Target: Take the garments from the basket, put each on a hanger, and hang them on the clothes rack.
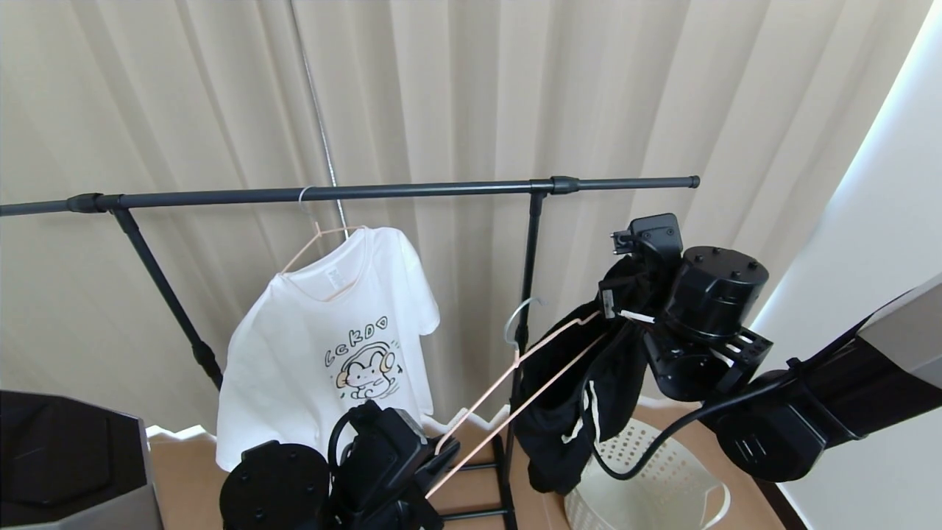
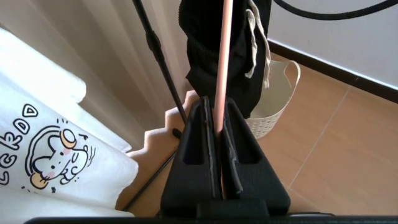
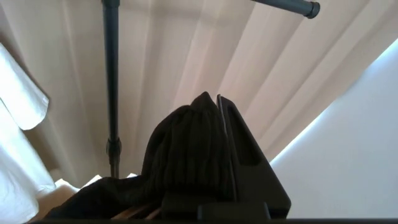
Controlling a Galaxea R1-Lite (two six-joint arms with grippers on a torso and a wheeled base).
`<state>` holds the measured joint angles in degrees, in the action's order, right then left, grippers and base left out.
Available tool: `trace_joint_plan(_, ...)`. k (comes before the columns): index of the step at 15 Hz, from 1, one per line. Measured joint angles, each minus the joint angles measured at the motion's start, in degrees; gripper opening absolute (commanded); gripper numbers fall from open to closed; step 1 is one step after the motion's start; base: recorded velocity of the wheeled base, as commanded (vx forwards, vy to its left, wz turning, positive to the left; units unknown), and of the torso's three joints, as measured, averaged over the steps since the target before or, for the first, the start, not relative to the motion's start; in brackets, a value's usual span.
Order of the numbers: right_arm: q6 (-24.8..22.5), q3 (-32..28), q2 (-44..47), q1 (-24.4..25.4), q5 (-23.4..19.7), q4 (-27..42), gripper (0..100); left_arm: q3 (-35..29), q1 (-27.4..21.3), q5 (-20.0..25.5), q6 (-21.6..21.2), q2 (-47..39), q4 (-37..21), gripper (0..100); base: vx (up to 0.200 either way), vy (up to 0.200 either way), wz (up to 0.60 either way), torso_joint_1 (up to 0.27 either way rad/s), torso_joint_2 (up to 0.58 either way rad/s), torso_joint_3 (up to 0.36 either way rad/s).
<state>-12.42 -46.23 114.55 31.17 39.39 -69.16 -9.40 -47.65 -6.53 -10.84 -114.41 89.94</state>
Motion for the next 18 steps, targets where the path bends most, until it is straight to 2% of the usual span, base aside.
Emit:
trace_joint_plan(8,-0.06,3.15,-3.39,7.06,0.07,-1.23,0,0.52,0.02,0.16,0.99,-1.72,-0.02,0,0.000,0.000,0.00,0.000,0.00,0.000)
trace_joint_plan(18,0.00,2.63,-2.07,5.64,-0.01,-1.40,0,0.41,-0.33,0.11,1.67,1.37,-0.02,0,0.000,0.000,0.00,0.000,0.00,0.000)
